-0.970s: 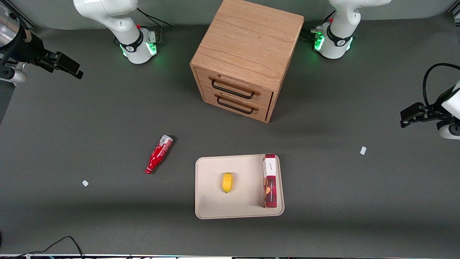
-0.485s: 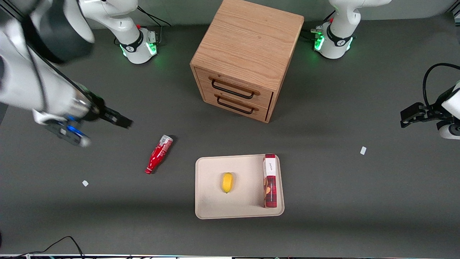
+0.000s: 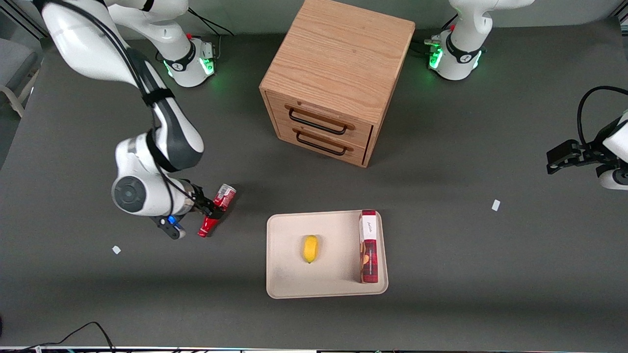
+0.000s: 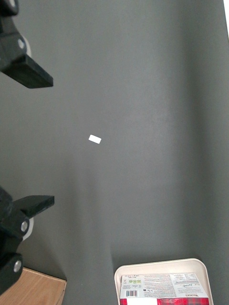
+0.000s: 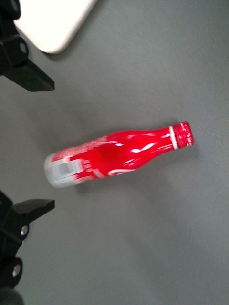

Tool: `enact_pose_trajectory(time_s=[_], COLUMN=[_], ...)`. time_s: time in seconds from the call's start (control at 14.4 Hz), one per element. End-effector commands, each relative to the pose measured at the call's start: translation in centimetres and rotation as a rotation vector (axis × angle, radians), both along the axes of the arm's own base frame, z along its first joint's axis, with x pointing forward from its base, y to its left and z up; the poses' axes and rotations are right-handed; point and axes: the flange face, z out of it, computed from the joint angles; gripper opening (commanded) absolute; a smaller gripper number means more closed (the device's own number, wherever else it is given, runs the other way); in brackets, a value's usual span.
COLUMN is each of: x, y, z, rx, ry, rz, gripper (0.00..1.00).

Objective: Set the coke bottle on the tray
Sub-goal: 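Move the right gripper down over the red Coca-Cola bottle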

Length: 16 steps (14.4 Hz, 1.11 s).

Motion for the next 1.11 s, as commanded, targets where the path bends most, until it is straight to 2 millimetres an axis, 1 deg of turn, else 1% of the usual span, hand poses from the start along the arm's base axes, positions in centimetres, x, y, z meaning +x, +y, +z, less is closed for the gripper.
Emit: enact_pose_trajectory(time_s=[0.0, 0.14, 0.28, 0.35, 0.42, 0.49, 0.62, 0.76, 0.83, 0.9, 1.04], x=[-1.6, -1.8, -2.6, -3.0, -3.1, -3.1, -3.1, -3.1, -3.0, -3.0, -2.1], y=[0.2, 0.4, 0.3, 0.3, 0.3, 0.5, 0.9, 1.1, 1.1, 1.8, 1.1], z=[-3.8, -6.1, -7.7, -8.2, -8.2, -8.1, -7.8, -6.9, -5.6, -3.5, 1.5], rx=[-0.021, -0.04, -0.057, -0.067, -0.077, -0.077, -0.075, -0.076, -0.077, -0.069, -0.07], ry=[-0.058, -0.076, -0.101, -0.103, -0.107, -0.107, -0.112, -0.116, -0.122, -0.133, -0.139], rz=[-0.016, -0.026, -0.007, 0.014, 0.029, 0.036, 0.048, 0.059, 0.063, 0.108, 0.195], gripper=[1.0, 1.0, 0.98, 0.67, 0.08, 0.0, 0.0, 0.0, 0.0, 0.0, 0.0])
